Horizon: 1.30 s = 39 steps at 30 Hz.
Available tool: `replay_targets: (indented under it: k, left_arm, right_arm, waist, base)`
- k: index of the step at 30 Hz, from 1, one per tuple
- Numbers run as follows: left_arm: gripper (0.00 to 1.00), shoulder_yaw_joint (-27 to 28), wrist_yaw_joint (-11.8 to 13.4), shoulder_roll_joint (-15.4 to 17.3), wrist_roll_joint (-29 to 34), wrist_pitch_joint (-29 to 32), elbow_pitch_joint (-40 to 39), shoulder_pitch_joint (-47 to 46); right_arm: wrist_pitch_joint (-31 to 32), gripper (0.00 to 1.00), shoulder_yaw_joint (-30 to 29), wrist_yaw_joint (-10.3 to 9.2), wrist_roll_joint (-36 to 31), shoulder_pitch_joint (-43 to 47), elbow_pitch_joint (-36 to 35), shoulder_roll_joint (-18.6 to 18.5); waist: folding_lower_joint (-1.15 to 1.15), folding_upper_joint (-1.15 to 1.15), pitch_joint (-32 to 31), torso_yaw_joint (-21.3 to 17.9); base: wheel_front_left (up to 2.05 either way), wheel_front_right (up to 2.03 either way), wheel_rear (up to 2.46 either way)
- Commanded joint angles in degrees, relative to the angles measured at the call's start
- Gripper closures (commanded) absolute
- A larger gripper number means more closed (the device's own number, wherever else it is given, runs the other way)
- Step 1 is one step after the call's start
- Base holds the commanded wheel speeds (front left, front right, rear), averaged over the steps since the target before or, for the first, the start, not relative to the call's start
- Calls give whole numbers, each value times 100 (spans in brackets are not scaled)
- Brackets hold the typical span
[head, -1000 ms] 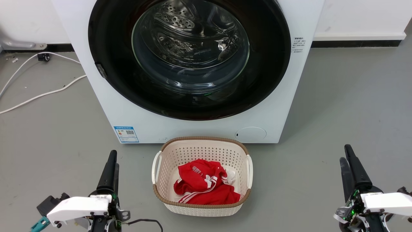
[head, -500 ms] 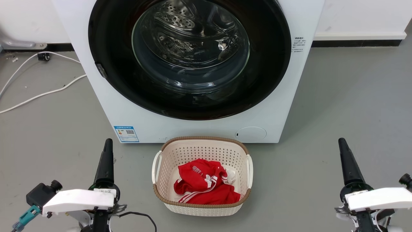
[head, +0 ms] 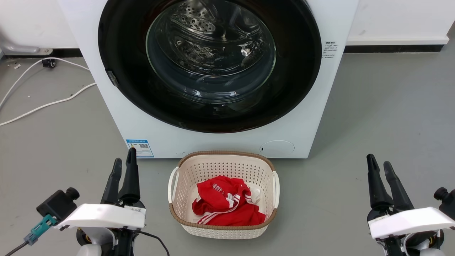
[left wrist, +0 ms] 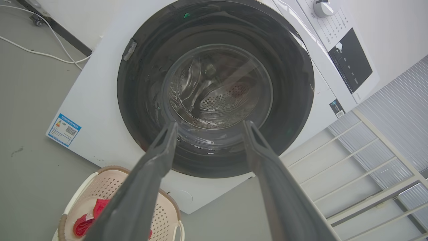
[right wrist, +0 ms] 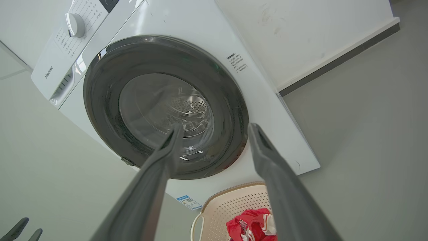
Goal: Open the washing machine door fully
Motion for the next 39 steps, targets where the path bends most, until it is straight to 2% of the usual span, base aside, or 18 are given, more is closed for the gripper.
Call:
replay_targets:
  k: [1, 17, 39]
  left_arm:
    - [0, -26, -14, 16, 234, -51, -71, -157]
    - [0, -219, 9, 42, 1783, -316, 96, -113]
    - [0, -361, 114, 91, 3203, -635, 200, -165]
  right_arm:
    - [-49, 0, -2, 7, -219, -5, -103, 2]
    - [54, 0, -59, 9, -1511, 100, -235, 9]
    - [114, 0, -74, 12, -2861, 200, -340, 19]
  waist:
    - [0, 0, -2, -1]
    - [0, 0, -36, -9]
    - [-1, 0, -31, -1]
  base:
    - [0, 0, 0]
    - [0, 0, 0]
    - [0, 0, 0]
